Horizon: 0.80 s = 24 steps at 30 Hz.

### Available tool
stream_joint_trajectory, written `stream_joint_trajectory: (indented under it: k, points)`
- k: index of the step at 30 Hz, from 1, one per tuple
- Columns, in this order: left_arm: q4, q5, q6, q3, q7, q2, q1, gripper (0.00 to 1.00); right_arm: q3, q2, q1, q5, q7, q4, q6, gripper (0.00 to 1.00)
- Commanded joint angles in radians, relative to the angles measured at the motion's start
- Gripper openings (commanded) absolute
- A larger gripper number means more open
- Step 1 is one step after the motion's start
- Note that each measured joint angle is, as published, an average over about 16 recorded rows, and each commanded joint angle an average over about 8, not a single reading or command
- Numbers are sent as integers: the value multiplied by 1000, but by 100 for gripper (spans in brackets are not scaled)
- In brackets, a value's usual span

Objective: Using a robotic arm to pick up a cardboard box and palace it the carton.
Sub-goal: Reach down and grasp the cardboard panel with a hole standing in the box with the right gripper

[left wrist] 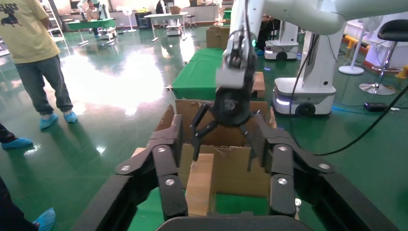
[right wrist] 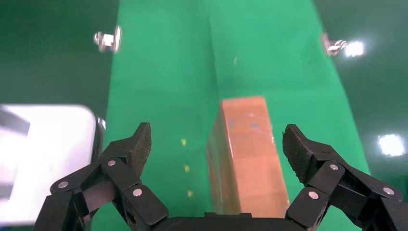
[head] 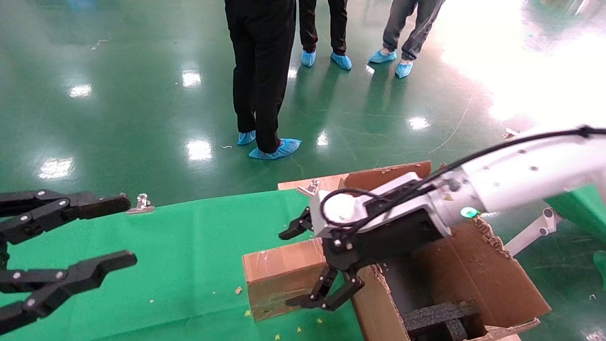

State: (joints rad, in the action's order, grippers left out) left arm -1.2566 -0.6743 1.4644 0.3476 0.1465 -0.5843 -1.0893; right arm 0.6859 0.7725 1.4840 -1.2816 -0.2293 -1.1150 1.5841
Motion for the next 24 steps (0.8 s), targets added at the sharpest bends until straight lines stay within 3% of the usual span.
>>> stream_joint_trajectory:
  k: [1, 12, 22, 24]
  points:
    - [0, 0, 0, 0, 0, 0, 0, 0, 52, 24, 42, -47, 6, 19, 1, 100]
    - [0, 0, 0, 0, 0, 0, 0, 0, 241, 191, 205, -177, 133, 244, -7, 100]
    - [0, 0, 0, 0, 0, 0, 0, 1, 367, 326, 288, -252, 298, 493, -10, 100]
    - [0, 0, 0, 0, 0, 0, 0, 23, 385, 349, 299, -263, 331, 535, -12, 100]
